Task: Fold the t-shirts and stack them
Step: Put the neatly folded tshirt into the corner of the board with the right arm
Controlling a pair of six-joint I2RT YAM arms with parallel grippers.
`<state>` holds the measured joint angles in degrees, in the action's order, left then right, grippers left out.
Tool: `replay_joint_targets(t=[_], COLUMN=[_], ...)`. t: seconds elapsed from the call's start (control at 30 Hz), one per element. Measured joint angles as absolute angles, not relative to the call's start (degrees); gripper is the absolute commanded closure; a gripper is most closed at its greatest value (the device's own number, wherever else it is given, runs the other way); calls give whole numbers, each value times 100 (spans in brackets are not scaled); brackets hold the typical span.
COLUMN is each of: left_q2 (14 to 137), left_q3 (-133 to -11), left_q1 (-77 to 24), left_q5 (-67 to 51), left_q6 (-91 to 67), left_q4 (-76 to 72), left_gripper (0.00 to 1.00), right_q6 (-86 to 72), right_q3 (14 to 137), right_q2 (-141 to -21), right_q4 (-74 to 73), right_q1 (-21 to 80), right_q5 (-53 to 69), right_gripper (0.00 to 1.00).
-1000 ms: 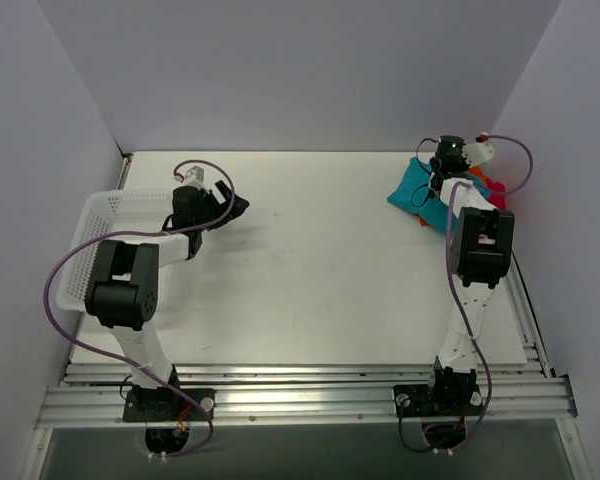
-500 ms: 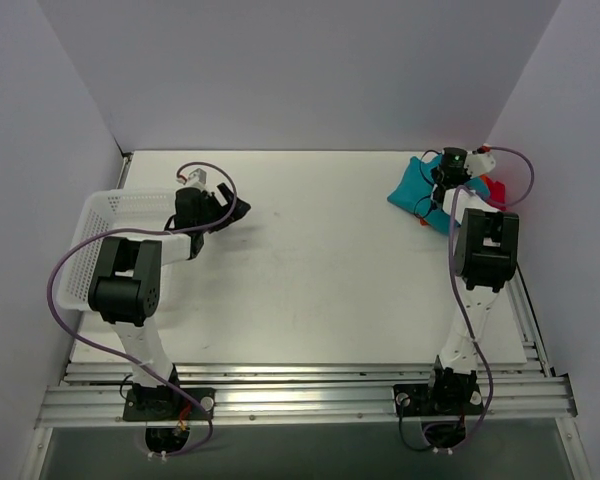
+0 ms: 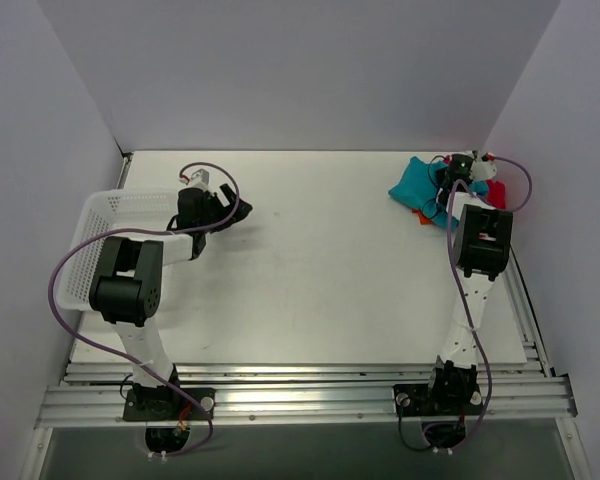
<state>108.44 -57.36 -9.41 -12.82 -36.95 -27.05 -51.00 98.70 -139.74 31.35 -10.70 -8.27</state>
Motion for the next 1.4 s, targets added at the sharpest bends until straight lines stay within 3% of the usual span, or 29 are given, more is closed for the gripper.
replay_joint_targets(t=[0.37, 0.47, 0.5, 0.53, 0.57, 0.6, 0.87, 0.97, 1.07, 1.1, 1.13, 1.23, 1.33, 1.37, 1.4], left_q2=[11048, 11072, 11072, 11072, 11072, 11072, 11069, 11059, 11032, 11026, 11024, 11015, 10973, 10951, 10930], left_q3=[-5940, -5940, -5940, -5940, -5940, -5940, -5940, -5940, -5940, -5940, -5940, -5940, -5940, -5940, -5940], left_q1=[-945, -947, -952, -956, -967, -976, -1118, -1157, -1188, -1199, -1210, -1245, -1280, -1288, -1302], left_q5=[-1227, -1225, -1225, -1225, -1225, -1225, -1225, -1223, -1223, -1225, -1225, -1227, -1225, -1225, -1227], left_q6=[-3671, -3671, -3671, -3671, -3671, -3671, -3671, -3673, -3675, -3675, -3675, -3680, -3680, -3680, -3680], left_q4=[-2676, -2659, -2657, -2661, -2661, -2659, -2657, -2641, -2637, -2637, -2639, -2635, -2635, -2637, -2637], left_gripper=[5, 5, 5, 5, 5, 5, 5, 5, 5, 5, 5, 5, 5, 5, 5], right_q6=[-5380, -5369, -5349, -5360, -5354, -5336, -4932, -4921, -4936, -4954, -4967, -5041, -4982, -4965, -4978], right_q3=[10940, 10938, 10906, 10803, 10634, 10488, 8733, 7988, 7072, 6831, 6613, 6278, 6285, 6287, 6292], right_q2=[-14748, -14755, -14750, -14709, -14621, -14497, -12947, -12366, -11690, -11487, -11301, -10949, -10916, -10919, -10925], right_q4=[3306, 3433, 3527, 3675, 3927, 4099, 4563, 4591, 4576, 4563, 4556, 4445, 4383, 4335, 4296], right_q1=[-1087, -1087, -1090, -1087, -1083, -1079, -1011, -1057, -1114, -1125, -1129, -1135, -1184, -1197, -1212], right_q5=[-344, -246, -196, -161, -102, -102, -272, -458, -657, -733, -821, -1107, -1219, -1221, -1225], right_gripper=[100, 79, 52, 38, 9, 1, 0, 5, 45, 76, 81, 80, 67, 49, 39])
